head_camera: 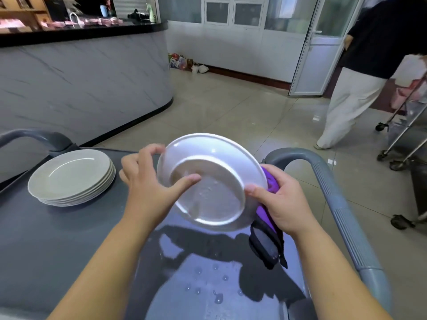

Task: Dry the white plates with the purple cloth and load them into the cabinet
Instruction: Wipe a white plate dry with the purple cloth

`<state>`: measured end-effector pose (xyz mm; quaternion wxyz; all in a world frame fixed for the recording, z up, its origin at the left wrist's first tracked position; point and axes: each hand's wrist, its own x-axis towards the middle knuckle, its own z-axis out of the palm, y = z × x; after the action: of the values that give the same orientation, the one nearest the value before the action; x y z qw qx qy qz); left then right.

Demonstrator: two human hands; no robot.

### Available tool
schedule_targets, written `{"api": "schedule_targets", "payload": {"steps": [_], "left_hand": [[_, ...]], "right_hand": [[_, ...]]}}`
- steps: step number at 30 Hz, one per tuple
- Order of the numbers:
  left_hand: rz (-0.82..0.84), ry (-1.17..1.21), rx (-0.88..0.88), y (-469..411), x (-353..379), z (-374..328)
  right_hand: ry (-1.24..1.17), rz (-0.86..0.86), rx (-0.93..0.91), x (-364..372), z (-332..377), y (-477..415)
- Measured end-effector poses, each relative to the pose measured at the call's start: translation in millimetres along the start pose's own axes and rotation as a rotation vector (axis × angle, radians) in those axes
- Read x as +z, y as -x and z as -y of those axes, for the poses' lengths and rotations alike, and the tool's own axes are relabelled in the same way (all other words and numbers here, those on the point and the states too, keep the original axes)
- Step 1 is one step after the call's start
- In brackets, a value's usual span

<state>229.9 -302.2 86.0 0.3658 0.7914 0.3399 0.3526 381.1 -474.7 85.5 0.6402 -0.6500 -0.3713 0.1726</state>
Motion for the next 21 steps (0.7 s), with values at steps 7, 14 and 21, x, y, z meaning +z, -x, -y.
{"api": "schedule_targets", "payload": {"steps": [7, 14, 21], "left_hand": [[0.186, 0.148, -0.058, -14, -14, -1], [0.105, 0.137, -0.123, -3, -4, -2], [0.054, 0.24, -0.187, -3, -5, 2]], "right_hand": [[-0.126, -0.111, 0.123, -2, 2, -6], [0.062, -0.591, 0.058, 7, 7, -25], [0.318, 0.161, -0.048, 15, 23, -34]]}}
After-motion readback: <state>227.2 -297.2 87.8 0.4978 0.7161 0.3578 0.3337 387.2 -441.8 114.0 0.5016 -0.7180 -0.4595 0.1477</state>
